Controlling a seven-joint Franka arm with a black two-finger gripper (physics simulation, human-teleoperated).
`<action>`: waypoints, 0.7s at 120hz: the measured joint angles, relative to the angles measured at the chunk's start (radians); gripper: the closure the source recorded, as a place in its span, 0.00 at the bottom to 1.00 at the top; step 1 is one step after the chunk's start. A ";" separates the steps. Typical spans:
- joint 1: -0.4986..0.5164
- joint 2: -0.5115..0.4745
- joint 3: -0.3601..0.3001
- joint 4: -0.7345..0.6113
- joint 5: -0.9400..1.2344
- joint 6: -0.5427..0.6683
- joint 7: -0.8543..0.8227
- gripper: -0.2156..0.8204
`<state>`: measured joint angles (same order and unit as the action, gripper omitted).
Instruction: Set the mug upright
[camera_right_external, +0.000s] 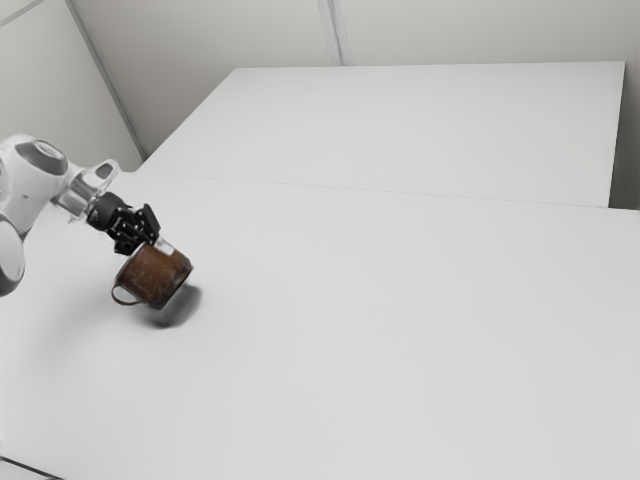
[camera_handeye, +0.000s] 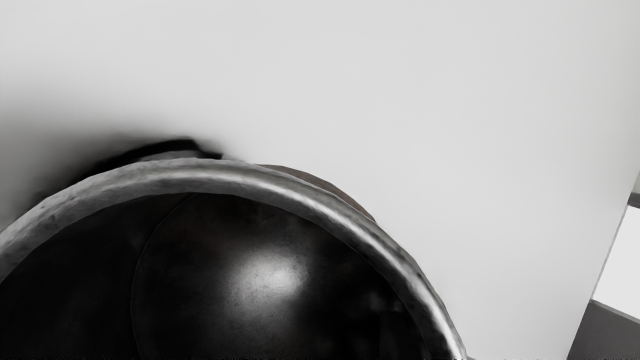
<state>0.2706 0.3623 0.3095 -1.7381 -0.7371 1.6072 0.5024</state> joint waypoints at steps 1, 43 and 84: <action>-0.007 -0.007 -0.003 -0.001 0.016 0.006 -0.003 0.95; -0.243 -0.203 -0.097 -0.209 0.437 0.317 -0.184 0.96; -0.257 -0.210 -0.208 -0.312 0.566 0.570 -0.387 0.95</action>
<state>0.0136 0.1525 0.1014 -2.0498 -0.1713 2.1773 0.1158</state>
